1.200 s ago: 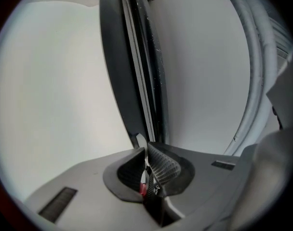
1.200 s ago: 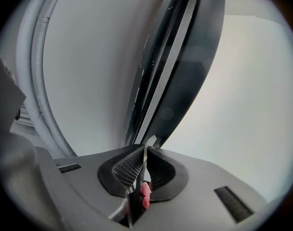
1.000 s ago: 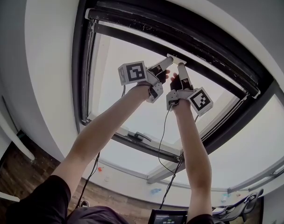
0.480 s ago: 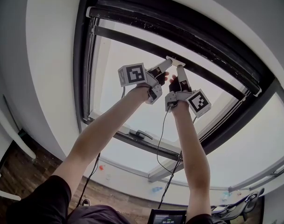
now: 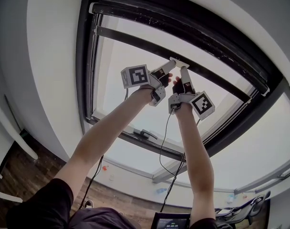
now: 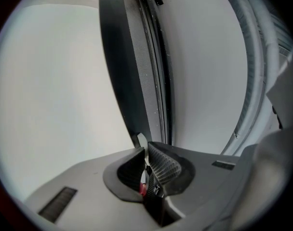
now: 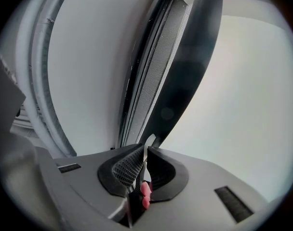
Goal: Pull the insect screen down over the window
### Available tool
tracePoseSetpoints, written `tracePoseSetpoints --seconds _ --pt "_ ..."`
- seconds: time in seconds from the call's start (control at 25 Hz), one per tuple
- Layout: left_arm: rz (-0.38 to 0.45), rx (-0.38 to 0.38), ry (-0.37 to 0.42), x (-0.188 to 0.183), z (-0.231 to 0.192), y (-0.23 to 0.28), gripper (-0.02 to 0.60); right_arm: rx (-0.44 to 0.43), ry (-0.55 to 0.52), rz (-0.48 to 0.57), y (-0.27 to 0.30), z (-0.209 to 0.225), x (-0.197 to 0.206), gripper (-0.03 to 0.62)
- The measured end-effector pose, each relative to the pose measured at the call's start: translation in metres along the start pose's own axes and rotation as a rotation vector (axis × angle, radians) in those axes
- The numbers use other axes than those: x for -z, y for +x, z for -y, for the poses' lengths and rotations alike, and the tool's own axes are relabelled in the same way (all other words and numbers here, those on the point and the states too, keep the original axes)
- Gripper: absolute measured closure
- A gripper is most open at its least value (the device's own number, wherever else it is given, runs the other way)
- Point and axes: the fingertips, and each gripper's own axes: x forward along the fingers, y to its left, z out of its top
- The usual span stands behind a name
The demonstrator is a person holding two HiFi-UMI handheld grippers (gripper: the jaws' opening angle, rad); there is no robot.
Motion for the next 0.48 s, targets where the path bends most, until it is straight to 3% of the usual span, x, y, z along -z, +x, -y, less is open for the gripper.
tracePoseSetpoints --seconds 0.48 --pt "-0.003 -0.012 -0.010 0.010 -0.009 -0.010 0.537 0.004 0.016 -0.001 -0.010 0.007 0.014 0.577"
